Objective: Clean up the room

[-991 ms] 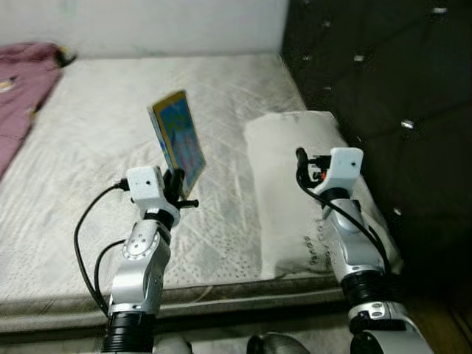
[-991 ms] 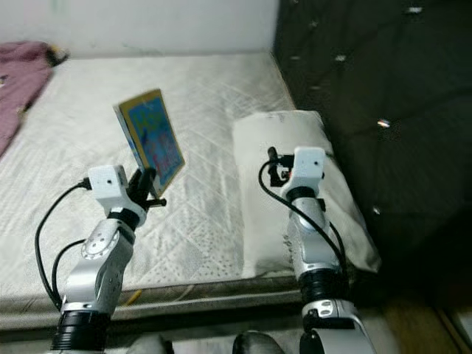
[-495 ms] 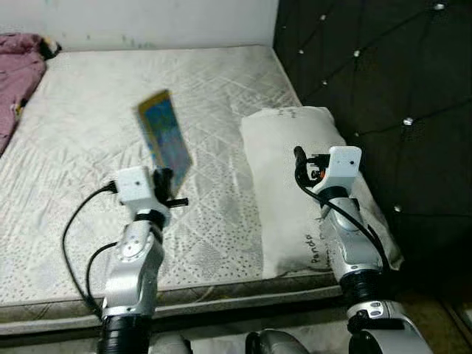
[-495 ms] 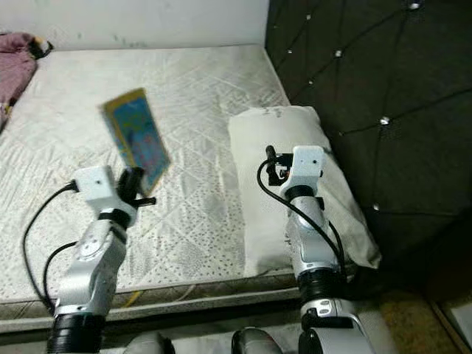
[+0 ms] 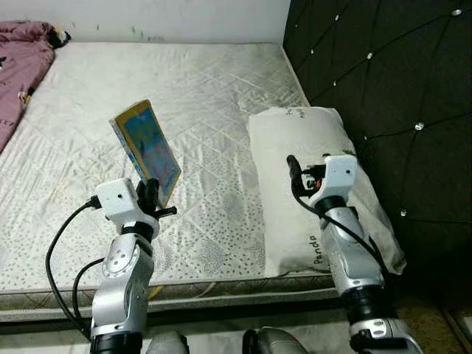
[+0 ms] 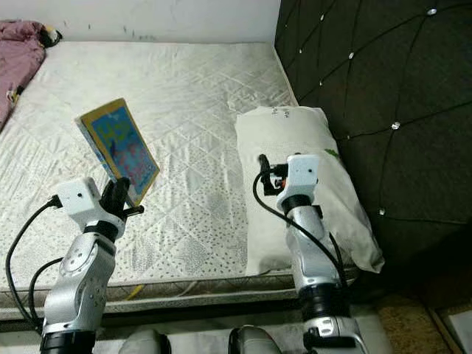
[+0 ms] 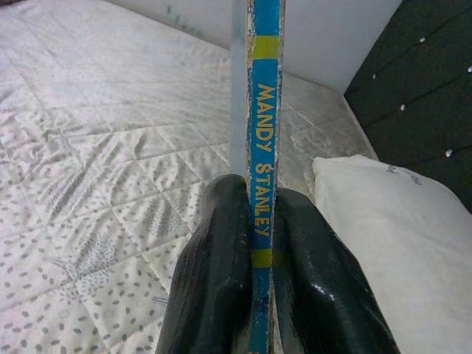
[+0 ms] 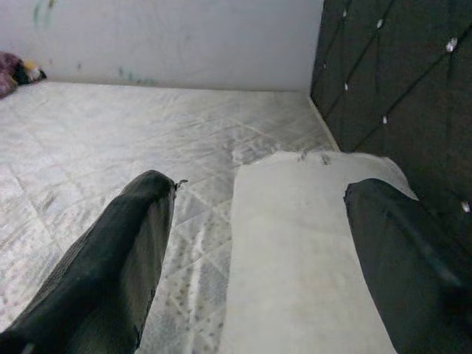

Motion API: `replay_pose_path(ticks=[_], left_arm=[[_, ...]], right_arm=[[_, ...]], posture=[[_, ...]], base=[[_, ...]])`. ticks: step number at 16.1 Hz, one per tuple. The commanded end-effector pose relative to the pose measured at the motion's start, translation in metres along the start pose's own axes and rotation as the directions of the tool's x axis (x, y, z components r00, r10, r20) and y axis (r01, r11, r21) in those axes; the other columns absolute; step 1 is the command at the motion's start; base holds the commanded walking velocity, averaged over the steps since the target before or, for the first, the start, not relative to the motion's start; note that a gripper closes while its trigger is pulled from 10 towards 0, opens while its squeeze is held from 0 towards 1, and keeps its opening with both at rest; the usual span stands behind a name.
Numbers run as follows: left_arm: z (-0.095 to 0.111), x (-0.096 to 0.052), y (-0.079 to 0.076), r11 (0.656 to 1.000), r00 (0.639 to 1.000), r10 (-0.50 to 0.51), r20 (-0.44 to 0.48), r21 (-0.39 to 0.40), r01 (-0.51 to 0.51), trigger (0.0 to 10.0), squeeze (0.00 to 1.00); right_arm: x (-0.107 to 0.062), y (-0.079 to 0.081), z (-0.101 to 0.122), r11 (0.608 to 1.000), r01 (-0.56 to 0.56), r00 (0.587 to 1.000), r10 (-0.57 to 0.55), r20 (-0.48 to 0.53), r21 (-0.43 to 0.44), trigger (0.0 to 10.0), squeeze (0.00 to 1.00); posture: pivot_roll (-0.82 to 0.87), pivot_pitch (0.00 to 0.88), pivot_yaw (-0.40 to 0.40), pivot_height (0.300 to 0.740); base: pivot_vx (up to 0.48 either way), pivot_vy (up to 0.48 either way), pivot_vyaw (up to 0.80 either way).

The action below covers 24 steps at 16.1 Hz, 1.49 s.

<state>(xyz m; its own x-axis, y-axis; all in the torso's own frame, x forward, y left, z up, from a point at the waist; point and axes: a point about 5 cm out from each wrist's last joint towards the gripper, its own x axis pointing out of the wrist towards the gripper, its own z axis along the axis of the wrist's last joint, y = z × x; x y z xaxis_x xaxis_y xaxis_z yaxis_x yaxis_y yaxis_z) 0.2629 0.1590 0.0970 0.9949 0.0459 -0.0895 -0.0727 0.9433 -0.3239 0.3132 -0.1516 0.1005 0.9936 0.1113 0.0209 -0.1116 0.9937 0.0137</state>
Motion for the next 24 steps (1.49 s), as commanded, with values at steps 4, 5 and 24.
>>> replay_pose_path(ticks=[4, 5, 24], left_arm=[[0.0072, -0.0006, -0.0092, 0.999, 0.999, -0.011, 0.032, -0.039, 0.012, 10.0, 0.0], [0.0074, -0.0006, -0.0089, 0.999, 0.999, -0.008, 0.032, -0.04, 0.009, 10.0, 0.0], [0.011, 0.0063, -0.0082, 0.998, 0.999, 0.017, 0.04, -0.056, -0.015, 10.0, 0.0]], right_arm=[[-0.0013, -0.0015, 0.003, 1.0, -0.011, 1.0, 0.011, -0.004, -0.01, 10.0, 0.0], [-0.0011, -0.0012, 0.003, 1.0, -0.014, 1.0, 0.014, -0.006, -0.011, 10.0, 0.0], [0.003, 0.0011, 0.0057, 1.0, -0.03, 1.0, 0.03, -0.008, -0.009, 10.0, 0.0]], posture=[[-0.02, 0.084, -0.037, 0.74], [-0.02, 0.089, -0.038, 0.74], [-0.03, 0.082, -0.034, 0.601]], base=[[0.0, 0.0, 0.0], [0.0, 0.0, 0.0], [0.0, 0.0, 0.0]])
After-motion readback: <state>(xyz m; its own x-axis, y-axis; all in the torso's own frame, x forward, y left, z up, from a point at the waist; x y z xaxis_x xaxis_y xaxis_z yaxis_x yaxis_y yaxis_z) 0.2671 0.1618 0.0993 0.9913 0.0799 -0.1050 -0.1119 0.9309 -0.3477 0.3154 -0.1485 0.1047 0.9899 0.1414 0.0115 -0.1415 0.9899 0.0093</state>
